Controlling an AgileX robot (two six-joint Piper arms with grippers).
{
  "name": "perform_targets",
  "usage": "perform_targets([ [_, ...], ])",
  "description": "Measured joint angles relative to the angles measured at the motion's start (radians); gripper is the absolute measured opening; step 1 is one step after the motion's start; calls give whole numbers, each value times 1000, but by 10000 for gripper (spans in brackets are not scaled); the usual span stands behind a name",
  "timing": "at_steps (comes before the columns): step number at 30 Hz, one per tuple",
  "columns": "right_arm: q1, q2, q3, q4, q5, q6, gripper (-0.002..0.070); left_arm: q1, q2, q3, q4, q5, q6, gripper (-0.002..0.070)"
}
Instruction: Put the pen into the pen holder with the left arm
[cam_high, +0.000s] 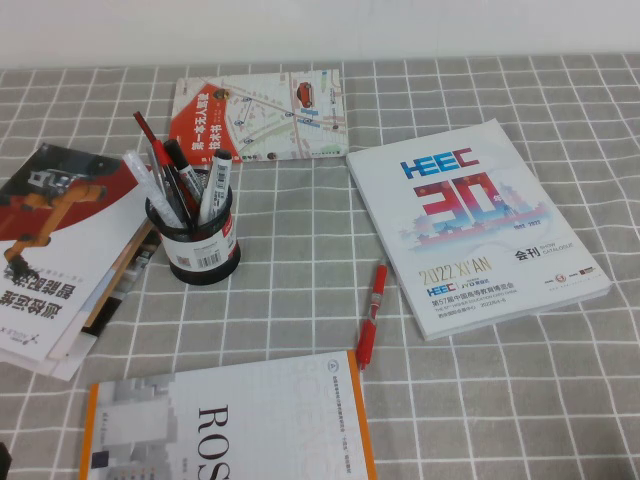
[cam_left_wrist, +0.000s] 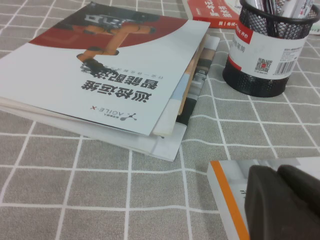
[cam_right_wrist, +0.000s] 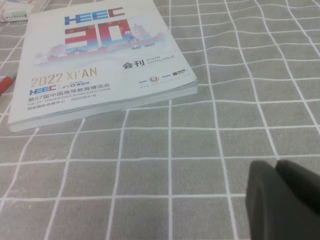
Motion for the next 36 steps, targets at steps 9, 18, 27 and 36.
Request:
perform_targets([
  [9, 0, 0, 0, 0, 0, 0, -15, 0, 0, 0, 0, 0, 0, 0],
  [18, 0, 0, 0, 0, 0, 0, -15, 0, 0, 0, 2, -17, 0, 0],
  [27, 0, 0, 0, 0, 0, 0, -15, 0, 0, 0, 3, -155, -107, 0],
  [36, 0, 0, 0, 0, 0, 0, -15, 0, 0, 0, -18, -298, -369, 0],
])
